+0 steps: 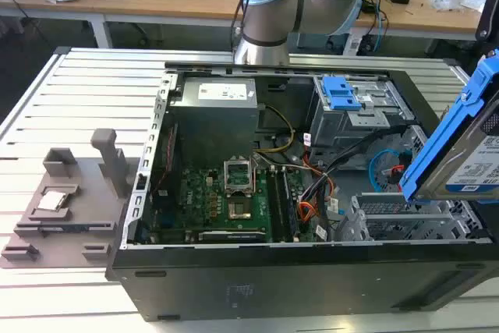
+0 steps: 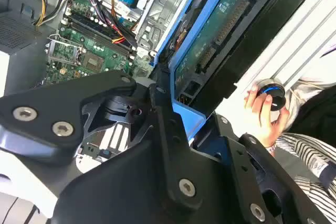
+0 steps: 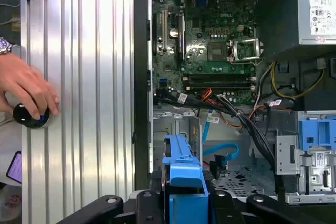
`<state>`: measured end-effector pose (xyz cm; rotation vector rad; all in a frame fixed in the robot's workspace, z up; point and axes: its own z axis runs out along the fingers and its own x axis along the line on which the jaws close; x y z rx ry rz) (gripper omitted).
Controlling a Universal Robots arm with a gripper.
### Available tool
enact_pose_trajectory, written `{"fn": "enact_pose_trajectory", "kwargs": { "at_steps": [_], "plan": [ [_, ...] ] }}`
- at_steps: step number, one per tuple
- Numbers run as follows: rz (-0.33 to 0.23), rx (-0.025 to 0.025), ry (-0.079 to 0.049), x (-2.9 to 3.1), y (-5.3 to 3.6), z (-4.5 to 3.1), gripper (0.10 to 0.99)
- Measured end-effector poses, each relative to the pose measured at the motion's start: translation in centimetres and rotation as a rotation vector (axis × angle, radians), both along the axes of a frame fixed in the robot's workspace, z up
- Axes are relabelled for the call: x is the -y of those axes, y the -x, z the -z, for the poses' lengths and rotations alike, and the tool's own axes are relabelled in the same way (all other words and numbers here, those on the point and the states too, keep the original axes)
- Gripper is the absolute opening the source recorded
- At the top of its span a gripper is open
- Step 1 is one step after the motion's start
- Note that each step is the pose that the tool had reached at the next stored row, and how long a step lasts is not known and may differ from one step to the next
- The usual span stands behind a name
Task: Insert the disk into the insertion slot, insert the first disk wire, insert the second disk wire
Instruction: 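Insert the disk into the insertion slot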
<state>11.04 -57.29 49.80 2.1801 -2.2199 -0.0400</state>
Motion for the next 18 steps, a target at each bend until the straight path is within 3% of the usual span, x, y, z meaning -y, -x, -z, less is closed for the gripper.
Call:
{"fn": "enact_pose_trajectory", "kwargs": {
  "at_steps": [15, 18],
  "plan": [
    [0.000, 0.0000, 0.000, -0.01, 1.46, 2.43, 0.369],
    [0.000, 0.0000, 0.000, -0.54, 1.47, 2.84, 0.369]
  ]
}}
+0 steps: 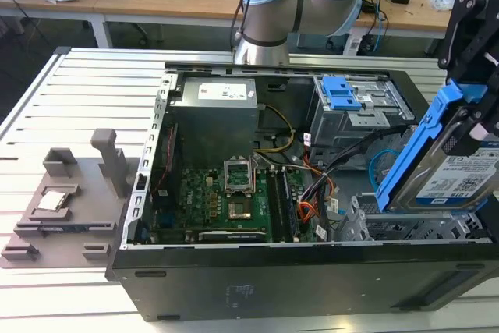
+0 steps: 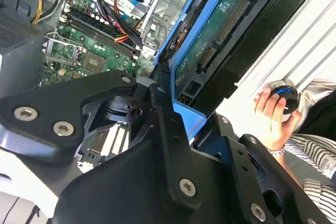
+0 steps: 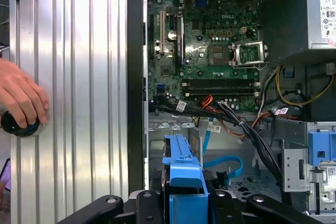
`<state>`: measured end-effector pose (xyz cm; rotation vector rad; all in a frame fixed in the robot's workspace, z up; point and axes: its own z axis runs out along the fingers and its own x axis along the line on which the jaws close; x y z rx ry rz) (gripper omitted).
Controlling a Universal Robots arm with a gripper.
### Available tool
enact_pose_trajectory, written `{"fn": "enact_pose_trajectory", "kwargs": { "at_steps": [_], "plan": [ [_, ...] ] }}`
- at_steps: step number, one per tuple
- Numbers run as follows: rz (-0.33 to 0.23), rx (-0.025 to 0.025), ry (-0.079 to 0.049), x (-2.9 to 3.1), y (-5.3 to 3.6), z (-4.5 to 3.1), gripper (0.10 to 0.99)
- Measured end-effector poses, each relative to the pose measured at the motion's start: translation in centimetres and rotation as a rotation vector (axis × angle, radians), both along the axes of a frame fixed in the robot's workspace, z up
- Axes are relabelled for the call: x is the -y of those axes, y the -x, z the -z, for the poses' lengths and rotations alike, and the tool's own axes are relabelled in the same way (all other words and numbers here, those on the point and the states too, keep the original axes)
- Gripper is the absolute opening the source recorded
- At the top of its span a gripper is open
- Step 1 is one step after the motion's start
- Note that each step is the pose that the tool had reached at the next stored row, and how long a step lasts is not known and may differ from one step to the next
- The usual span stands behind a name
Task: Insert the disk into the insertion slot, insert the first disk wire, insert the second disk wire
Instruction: 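Insert the disk into the insertion slot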
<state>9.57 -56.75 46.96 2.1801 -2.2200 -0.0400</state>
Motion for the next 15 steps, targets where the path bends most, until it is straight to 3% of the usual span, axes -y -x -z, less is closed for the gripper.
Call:
{"fn": "enact_pose_trajectory", "kwargs": {
  "at_steps": [7, 15],
  "plan": [
    [0.000, -0.0001, 0.000, -0.85, 0.00, 0.30, 0.369],
    [0.000, 0.0000, 0.000, -1.05, 0.01, 0.75, 0.369]
  ]
}}
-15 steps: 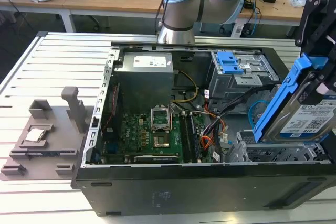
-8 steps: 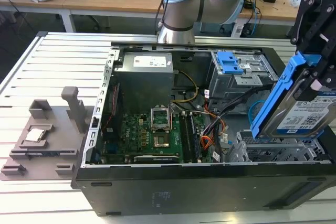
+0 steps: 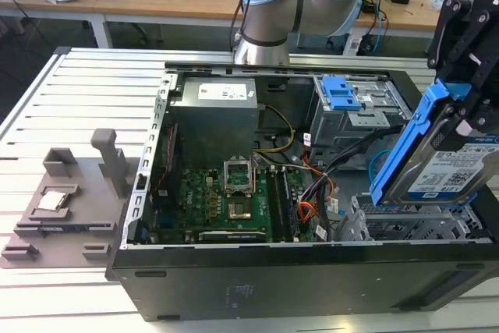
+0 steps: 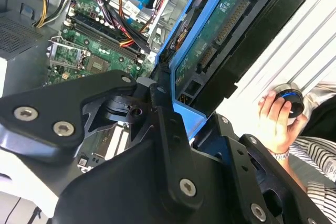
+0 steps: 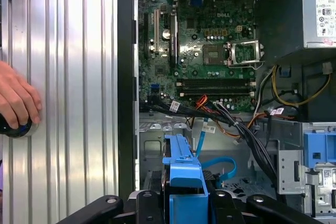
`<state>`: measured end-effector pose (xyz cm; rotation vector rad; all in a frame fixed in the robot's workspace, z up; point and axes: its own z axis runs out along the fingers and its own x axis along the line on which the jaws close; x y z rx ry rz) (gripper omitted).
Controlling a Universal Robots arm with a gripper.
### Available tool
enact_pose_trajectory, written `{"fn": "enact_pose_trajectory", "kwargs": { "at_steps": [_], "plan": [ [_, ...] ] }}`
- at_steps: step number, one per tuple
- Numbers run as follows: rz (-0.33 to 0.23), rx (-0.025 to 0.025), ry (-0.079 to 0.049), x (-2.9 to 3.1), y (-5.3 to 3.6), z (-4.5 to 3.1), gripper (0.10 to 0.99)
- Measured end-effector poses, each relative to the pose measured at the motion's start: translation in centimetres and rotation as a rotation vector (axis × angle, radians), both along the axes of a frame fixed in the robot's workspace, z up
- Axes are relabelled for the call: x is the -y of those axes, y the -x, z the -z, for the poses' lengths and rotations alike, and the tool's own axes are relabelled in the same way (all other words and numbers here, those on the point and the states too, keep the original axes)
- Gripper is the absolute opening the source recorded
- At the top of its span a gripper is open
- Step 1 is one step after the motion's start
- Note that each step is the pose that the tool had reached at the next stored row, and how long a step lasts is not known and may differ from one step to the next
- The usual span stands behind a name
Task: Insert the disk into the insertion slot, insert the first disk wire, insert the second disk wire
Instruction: 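Insert the disk into the insertion slot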
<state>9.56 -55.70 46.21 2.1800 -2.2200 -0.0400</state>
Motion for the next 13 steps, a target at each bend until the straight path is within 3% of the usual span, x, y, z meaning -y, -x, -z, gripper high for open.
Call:
{"fn": "enact_pose_trajectory", "kwargs": {
  "at_steps": [13],
  "plan": [
    [0.000, 0.0000, 0.000, -0.02, 0.01, 0.97, 0.369]
  ]
}}
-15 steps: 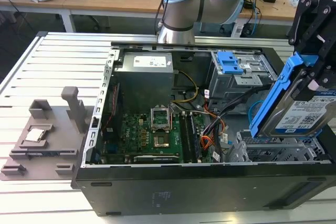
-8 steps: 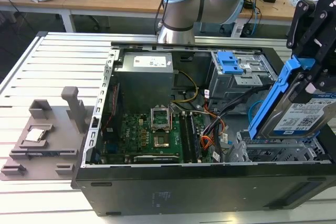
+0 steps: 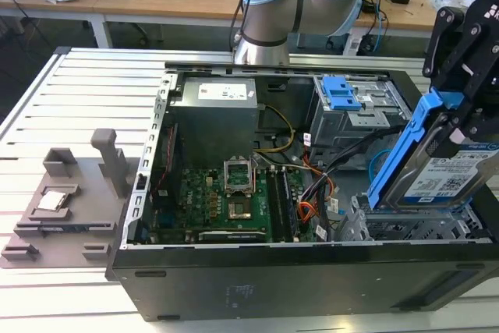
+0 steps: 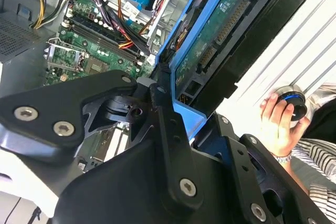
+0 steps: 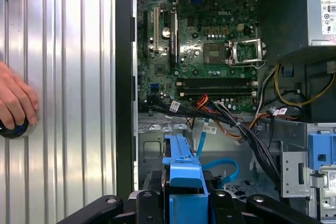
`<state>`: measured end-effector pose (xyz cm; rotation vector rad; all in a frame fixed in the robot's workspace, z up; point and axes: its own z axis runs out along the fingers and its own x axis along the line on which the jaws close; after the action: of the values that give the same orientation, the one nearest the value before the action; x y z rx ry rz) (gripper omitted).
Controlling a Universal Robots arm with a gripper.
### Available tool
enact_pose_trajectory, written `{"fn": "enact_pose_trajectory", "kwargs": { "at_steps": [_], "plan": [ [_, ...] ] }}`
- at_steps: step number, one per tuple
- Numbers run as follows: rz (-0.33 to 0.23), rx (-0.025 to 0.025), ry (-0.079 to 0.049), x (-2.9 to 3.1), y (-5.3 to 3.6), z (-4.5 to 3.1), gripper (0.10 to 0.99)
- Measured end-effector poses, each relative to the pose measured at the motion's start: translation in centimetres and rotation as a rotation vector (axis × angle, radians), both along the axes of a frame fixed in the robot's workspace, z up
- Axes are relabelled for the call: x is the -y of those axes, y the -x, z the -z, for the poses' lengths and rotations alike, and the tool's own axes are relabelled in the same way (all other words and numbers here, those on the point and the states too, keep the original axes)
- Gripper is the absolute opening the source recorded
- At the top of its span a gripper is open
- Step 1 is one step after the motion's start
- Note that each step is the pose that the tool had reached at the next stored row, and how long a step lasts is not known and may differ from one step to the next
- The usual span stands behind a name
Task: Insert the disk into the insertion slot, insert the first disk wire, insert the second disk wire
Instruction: 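Insert the disk into the insertion slot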
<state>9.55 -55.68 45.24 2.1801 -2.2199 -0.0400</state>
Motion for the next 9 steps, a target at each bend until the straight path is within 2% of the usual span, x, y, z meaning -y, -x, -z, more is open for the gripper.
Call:
{"fn": "enact_pose_trajectory", "kwargs": {
  "at_steps": [6, 9],
  "plan": [
    [0.000, 0.0000, 0.000, -0.01, 0.09, 0.72, 0.369],
    [-0.003, 0.0000, 0.000, -0.33, 0.09, 0.93, 0.369]
  ]
}}
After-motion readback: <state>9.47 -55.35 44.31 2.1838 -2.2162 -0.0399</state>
